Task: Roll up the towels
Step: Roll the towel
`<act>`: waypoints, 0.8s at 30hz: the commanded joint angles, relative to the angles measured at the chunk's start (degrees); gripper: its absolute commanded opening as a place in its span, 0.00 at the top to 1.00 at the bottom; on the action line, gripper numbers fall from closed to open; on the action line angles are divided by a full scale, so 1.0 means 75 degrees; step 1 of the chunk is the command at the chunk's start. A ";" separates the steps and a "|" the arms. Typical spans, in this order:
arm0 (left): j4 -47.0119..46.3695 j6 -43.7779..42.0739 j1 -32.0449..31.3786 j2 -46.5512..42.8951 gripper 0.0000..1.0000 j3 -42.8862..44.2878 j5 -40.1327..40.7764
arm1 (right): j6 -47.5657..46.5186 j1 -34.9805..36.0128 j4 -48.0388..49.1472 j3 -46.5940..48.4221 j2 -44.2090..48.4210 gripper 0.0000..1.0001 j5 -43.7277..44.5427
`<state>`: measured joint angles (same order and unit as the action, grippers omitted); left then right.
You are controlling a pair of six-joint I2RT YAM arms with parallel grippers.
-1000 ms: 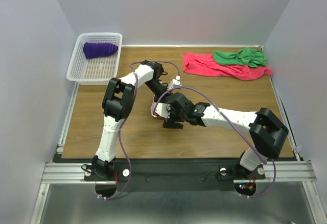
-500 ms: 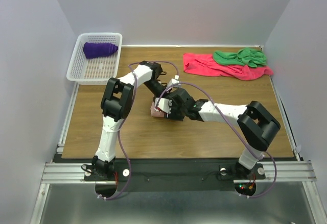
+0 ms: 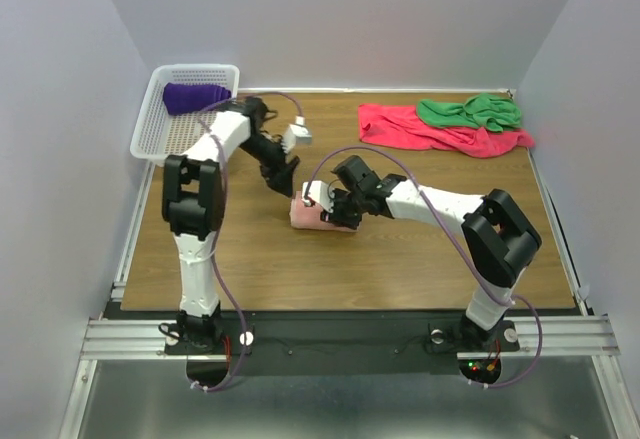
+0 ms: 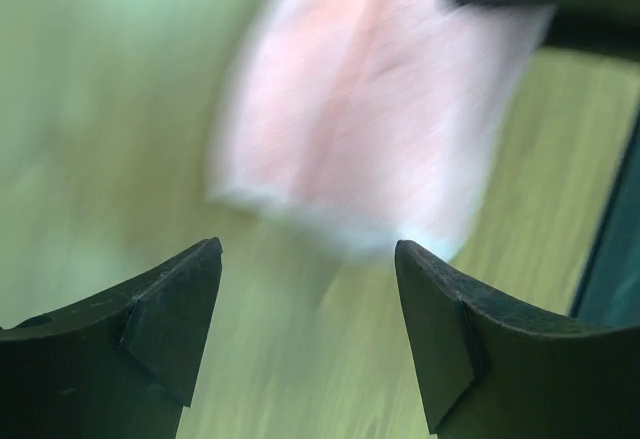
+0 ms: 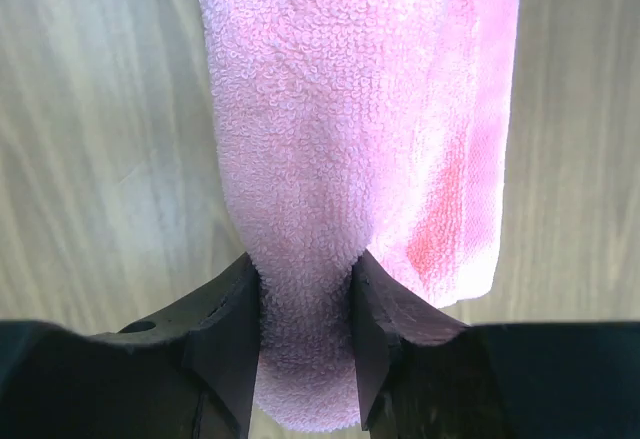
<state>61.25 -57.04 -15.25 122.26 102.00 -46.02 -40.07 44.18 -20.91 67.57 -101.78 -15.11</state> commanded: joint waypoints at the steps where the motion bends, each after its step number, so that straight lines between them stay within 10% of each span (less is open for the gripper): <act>1: 0.0037 0.0035 0.1339 -0.1182 0.18 0.0382 0.0207 | 0.0292 -0.0195 -0.1371 0.0294 -0.0315 0.67 -0.0888; 13: -0.4013 -0.0621 0.1601 -0.6618 0.06 -0.5767 0.1329 | 0.0855 -0.1578 -0.3493 0.2520 -0.2038 0.67 -0.3912; 24: -0.7579 -0.1207 -0.2184 -0.9364 0.02 -0.9297 0.4225 | 0.0773 -0.2071 -0.4700 0.3599 -0.3562 0.65 -0.5250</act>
<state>18.31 -63.57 -28.36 52.56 34.06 -22.15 -34.44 28.56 -48.84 94.21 -123.92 -51.96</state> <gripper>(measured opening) 0.983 0.393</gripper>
